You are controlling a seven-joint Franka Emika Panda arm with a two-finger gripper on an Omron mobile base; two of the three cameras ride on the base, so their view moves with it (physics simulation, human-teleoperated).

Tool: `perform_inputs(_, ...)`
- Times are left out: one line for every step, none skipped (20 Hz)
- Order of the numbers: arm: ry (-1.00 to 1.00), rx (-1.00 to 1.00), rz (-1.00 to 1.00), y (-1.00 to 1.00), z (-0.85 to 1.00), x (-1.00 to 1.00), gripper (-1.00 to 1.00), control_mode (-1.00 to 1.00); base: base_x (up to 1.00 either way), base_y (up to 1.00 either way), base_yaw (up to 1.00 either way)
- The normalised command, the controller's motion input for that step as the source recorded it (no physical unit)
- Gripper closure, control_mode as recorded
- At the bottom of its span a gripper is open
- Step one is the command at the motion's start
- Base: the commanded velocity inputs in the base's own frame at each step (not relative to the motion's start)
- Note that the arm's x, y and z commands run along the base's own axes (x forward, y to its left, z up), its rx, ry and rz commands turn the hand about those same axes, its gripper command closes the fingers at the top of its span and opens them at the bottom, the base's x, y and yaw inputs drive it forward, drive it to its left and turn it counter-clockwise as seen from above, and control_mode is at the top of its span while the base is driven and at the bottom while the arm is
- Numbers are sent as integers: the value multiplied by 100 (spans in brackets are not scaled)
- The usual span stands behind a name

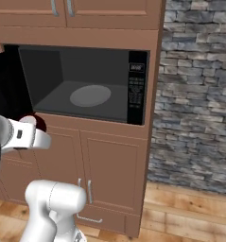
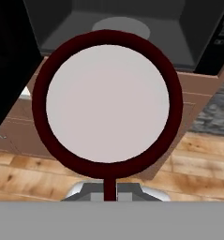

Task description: Pick the mug from the counter and place it inside the microwave. Then close the microwave.

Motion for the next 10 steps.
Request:
perform_inputs(7,0,0,0,0,0,100,-100,0,0,0)
perform_inputs(13,0,0,0,0,0,100,-100,0,0,0)
perform_inputs(12,0,0,0,0,21,100,-100,0,0,0)
perform_inputs(15,0,-7,0,0,41,100,-100,0,0,0)
perform_inputs(16,0,-11,0,0,60,100,-100,0,0,0)
perform_inputs(12,0,-15,0,0,64,100,-100,0,0,0)
perform_inputs(4,0,-19,0,0,62,100,-100,0,0,0)
perform_inputs(0,0,-19,0,0,48,100,-100,0,0,0)
perform_inputs(0,4,-17,0,0,36,100,-100,0,0,0)
perform_inputs(0,5,-14,0,0,26,100,-100,0,0,0)
